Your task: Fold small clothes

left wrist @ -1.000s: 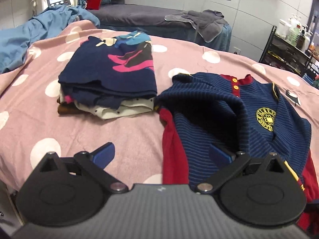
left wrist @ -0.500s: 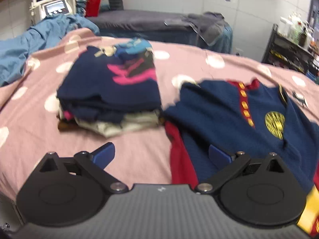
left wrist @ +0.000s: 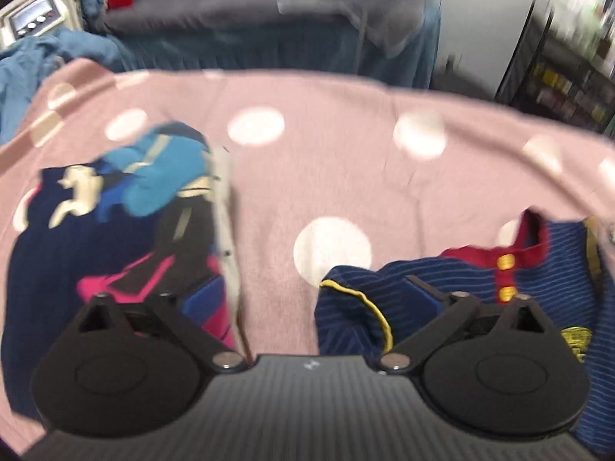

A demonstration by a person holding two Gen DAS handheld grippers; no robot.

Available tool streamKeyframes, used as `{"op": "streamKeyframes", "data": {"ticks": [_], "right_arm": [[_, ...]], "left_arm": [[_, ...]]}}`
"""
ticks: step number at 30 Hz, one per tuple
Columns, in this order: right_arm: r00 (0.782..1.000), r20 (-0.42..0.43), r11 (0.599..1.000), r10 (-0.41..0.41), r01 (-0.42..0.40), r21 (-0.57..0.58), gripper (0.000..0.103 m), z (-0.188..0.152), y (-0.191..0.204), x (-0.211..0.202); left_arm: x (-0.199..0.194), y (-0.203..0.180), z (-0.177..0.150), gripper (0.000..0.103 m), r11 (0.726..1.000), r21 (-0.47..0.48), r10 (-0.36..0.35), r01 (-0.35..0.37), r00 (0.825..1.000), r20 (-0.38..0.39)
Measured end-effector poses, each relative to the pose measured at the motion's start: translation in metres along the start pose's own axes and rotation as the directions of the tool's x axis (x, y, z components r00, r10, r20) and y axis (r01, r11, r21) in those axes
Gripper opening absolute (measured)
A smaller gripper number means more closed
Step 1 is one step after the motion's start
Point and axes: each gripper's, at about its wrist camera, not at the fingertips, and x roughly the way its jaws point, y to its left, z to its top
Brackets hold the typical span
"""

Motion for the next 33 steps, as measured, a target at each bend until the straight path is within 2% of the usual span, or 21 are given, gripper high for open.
{"op": "streamKeyframes", "data": {"ticks": [2, 4, 5, 6, 7, 9, 12, 14, 17, 19, 20, 21, 23, 25, 26, 27, 28, 29, 31, 33], "right_arm": [[1.000, -0.009, 1.000, 0.000, 0.000, 0.010, 0.103, -0.001, -0.002, 0.003], [1.000, -0.017, 1.000, 0.007, -0.006, 0.029, 0.103, -0.002, -0.005, 0.006], [1.000, -0.017, 0.999, 0.011, -0.010, 0.045, 0.103, -0.003, -0.007, 0.006], [1.000, -0.017, 0.998, 0.017, -0.016, 0.059, 0.103, -0.003, -0.010, 0.006], [0.999, -0.022, 0.998, 0.023, -0.022, 0.066, 0.103, -0.003, -0.012, 0.008], [1.000, -0.025, 0.997, 0.013, -0.012, 0.070, 0.098, -0.002, -0.015, 0.009], [1.000, -0.005, 0.997, 0.010, -0.009, 0.083, 0.094, 0.003, -0.020, 0.008], [1.000, 0.016, 0.996, 0.006, -0.008, 0.089, 0.094, 0.006, -0.022, 0.006], [0.999, 0.039, 0.996, -0.023, 0.019, 0.092, 0.093, 0.009, -0.022, 0.002], [0.999, 0.043, 0.995, -0.023, 0.019, 0.099, 0.093, 0.009, -0.022, 0.002], [0.999, 0.043, 0.995, -0.025, 0.021, 0.100, 0.093, 0.009, -0.022, 0.002], [0.998, 0.047, 0.995, -0.033, 0.028, 0.100, 0.093, 0.008, -0.021, 0.002], [0.997, 0.058, 0.995, -0.044, 0.039, 0.088, 0.094, 0.007, -0.019, -0.001], [0.997, 0.065, 0.997, -0.047, 0.042, 0.066, 0.094, 0.006, -0.016, -0.003], [0.997, 0.068, 0.998, -0.047, 0.044, 0.050, 0.095, 0.005, -0.014, -0.003], [0.996, 0.072, 0.998, -0.050, 0.047, 0.035, 0.095, 0.004, -0.012, -0.003], [0.996, 0.074, 0.998, -0.053, 0.051, 0.025, 0.095, 0.003, -0.010, -0.003], [0.996, 0.075, 0.999, -0.049, 0.048, 0.018, 0.095, 0.002, -0.009, -0.003], [0.997, 0.073, 1.000, -0.029, 0.028, 0.014, 0.096, -0.002, -0.007, -0.003], [0.997, 0.070, 1.000, -0.016, 0.015, 0.017, 0.096, -0.009, -0.004, -0.003]], "left_arm": [[0.023, -0.006, 0.005, 0.092, 1.000, 0.013, 0.003, -0.002, 0.997, -0.079], [0.042, -0.010, 0.003, 0.082, 1.000, 0.024, -0.011, 0.014, 0.990, -0.144], [0.047, -0.010, 0.001, 0.064, 1.000, 0.028, -0.009, 0.013, 0.988, -0.155], [0.049, -0.010, 0.000, 0.029, 0.999, 0.021, -0.045, 0.048, 0.988, -0.149], [0.048, -0.009, -0.002, 0.013, 0.996, -0.010, -0.094, 0.093, 0.986, -0.137], [0.040, -0.009, 0.004, 0.007, 0.993, -0.025, -0.119, 0.117, 0.987, -0.110], [0.025, -0.001, 0.026, 0.006, 0.993, -0.043, -0.114, 0.114, 0.993, -0.019], [0.022, 0.007, 0.042, 0.006, 0.989, -0.065, -0.131, 0.130, 0.991, -0.004], [0.032, 0.014, 0.060, 0.007, 0.992, -0.088, -0.090, 0.091, 0.996, 0.022], [0.056, 0.018, 0.057, 0.010, 0.990, -0.102, -0.100, 0.094, 0.994, -0.052], [0.067, 0.013, 0.052, 0.014, 0.995, -0.082, -0.056, 0.050, 0.996, -0.072], [0.074, 0.012, 0.044, 0.025, 0.998, -0.062, -0.005, 0.000, 0.997, -0.073], [0.072, 0.016, 0.036, 0.034, 0.996, -0.094, 0.003, -0.007, 0.999, -0.039], [0.050, 0.016, 0.031, 0.051, 0.994, -0.110, -0.017, 0.020, 0.999, 0.032], [0.034, 0.013, 0.028, 0.068, 0.996, -0.081, -0.018, 0.023, 0.998, 0.065], [0.016, 0.008, 0.024, 0.090, 0.999, -0.037, -0.003, 0.007, 0.996, 0.092], [-0.003, 0.003, 0.016, 0.100, 1.000, 0.013, 0.022, -0.024, 0.993, 0.118], [-0.024, -0.001, 0.004, 0.103, 0.996, 0.073, 0.040, -0.052, 0.987, 0.154], [-0.064, -0.004, -0.029, 0.103, 0.979, 0.191, 0.030, -0.070, 0.979, 0.202], [-0.099, -0.002, -0.067, 0.103, 0.972, 0.229, 0.008, -0.055, 0.980, 0.201]]}}
